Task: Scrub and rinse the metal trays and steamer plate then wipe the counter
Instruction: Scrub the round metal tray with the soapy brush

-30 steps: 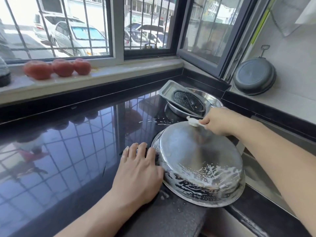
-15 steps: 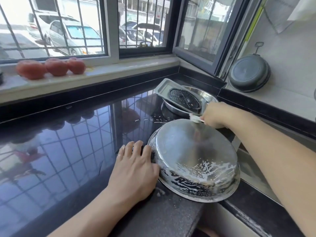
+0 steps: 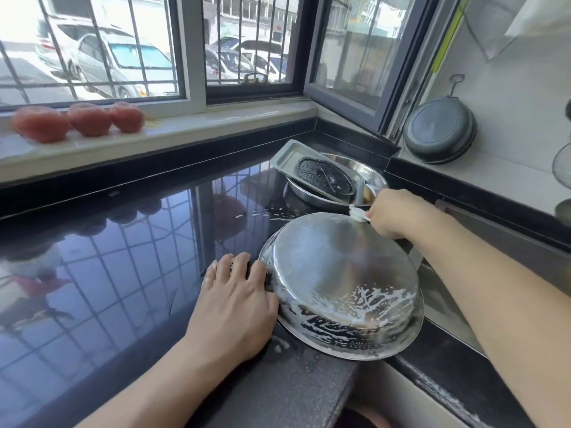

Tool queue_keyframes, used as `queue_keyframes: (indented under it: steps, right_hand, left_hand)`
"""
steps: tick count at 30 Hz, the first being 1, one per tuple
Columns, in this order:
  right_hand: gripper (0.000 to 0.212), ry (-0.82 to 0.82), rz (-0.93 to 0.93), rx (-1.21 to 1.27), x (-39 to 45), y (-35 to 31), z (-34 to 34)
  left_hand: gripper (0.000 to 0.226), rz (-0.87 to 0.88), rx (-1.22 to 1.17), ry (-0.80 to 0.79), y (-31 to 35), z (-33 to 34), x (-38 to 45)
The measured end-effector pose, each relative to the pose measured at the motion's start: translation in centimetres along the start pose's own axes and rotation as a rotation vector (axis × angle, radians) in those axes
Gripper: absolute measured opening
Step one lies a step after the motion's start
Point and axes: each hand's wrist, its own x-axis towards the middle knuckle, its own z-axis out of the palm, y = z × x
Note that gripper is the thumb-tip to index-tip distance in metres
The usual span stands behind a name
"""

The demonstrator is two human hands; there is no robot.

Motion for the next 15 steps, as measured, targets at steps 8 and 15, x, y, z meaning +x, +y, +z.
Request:
queue_keyframes:
  steps: [8, 15]
  right_hand:
    - [0.038, 0.07, -0.133, 0.038, -1.2, -0.9, 1.3]
    - [0.033, 0.173, -0.078, 0.037, -1.4, -1.2, 2.0]
  left_hand:
    - [0.038, 0.043, 0.012, 0.01, -0.1, 0.0, 0.0]
    - [0.043, 0.021, -0.003, -0.055, 0.2, -0.7, -0.1]
